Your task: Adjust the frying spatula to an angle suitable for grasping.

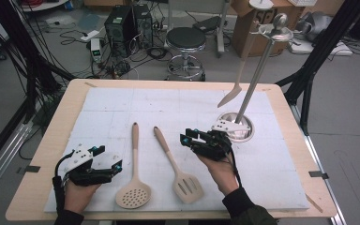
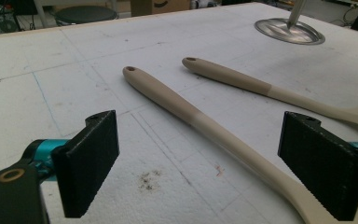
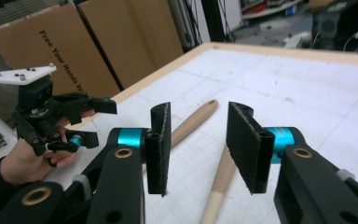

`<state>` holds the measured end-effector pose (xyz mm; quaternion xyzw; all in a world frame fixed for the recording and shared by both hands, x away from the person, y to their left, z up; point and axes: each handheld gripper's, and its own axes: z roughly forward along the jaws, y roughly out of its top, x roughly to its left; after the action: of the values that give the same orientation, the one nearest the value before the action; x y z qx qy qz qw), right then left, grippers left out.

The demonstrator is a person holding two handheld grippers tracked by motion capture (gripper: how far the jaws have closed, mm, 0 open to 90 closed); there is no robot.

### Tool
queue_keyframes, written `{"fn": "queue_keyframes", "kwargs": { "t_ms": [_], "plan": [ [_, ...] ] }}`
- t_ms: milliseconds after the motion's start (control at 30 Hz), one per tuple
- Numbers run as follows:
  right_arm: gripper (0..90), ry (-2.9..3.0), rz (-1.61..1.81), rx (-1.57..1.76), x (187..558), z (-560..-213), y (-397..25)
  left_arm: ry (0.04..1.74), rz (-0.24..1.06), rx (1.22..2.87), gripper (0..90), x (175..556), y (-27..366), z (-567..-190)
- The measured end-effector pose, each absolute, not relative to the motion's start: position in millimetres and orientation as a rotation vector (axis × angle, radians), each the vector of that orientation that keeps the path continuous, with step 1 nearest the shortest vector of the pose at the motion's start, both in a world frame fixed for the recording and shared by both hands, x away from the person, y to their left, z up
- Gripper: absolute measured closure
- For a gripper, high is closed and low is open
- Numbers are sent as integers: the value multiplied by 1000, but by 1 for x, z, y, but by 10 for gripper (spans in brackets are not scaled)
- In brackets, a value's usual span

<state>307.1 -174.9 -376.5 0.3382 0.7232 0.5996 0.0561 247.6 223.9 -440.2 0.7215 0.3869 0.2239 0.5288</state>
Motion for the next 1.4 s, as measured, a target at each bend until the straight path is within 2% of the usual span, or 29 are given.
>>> {"fn": "queue_keyframes", "kwargs": {
  "t_ms": [500, 933, 1400],
  "plan": [
    [834, 2362, 1782, 1031, 312, -388, -158, 923, 534, 1721, 130, 248, 224, -440],
    [893, 2433, 1753, 1051, 315, -394, -151, 922, 537, 1718, 130, 248, 224, -440],
    [895, 2502, 1681, 1061, 318, -403, -143, 918, 539, 1717, 130, 247, 224, -440]
  ]
}}
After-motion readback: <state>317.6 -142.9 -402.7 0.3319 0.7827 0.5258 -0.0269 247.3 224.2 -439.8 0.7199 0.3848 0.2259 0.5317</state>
